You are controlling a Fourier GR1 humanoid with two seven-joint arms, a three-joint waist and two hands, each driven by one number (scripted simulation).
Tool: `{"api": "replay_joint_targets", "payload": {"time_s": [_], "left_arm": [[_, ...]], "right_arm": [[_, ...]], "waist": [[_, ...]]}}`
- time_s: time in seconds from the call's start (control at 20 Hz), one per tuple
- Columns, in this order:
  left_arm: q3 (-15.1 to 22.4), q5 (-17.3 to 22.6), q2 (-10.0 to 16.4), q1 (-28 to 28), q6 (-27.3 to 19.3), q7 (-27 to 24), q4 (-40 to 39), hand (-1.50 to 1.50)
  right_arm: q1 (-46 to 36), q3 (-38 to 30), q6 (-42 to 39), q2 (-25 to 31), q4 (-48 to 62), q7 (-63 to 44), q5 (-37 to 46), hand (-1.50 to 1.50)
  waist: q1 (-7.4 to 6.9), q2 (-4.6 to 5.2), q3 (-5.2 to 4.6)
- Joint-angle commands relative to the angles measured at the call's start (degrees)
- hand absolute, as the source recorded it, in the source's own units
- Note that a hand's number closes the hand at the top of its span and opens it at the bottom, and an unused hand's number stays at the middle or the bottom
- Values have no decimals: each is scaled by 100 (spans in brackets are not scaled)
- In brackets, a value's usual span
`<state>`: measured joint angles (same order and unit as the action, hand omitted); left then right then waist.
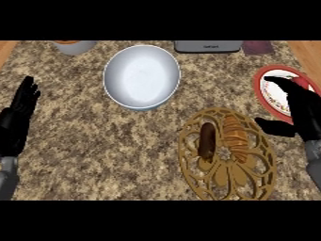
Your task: Pick the sweet potato from the placemat and place it in the bowl
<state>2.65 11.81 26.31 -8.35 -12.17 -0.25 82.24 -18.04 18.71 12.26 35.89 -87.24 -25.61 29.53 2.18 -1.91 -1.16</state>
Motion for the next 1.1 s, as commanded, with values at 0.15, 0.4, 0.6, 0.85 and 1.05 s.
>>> {"api": "replay_joint_targets", "payload": {"time_s": [0.15,0.4,0.6,0.85,1.05], "left_arm": [[-62,-30,36,177,-137,213,70,0],[67,-108,-44,20,-169,378,138,0],[79,-93,-3,-83,-41,469,267,0],[169,-125,-204,12,-171,484,484,0],[133,-194,-127,-198,-155,517,314,0]], "right_arm": [[325,1305,-47,-276,-1177,-2349,2315,-150],[-178,1940,-1313,-1101,-2154,-4346,3402,-150],[-886,2065,-2798,-1861,-2205,-5112,3636,-150],[-1372,1565,-3792,-2510,-1459,-5114,3244,-150],[-1389,1243,-4031,-2835,-354,-4931,2973,-150]], "waist": [[35,-5,61],[-64,74,77],[-228,148,91],[-288,158,93],[-306,225,88]]}}
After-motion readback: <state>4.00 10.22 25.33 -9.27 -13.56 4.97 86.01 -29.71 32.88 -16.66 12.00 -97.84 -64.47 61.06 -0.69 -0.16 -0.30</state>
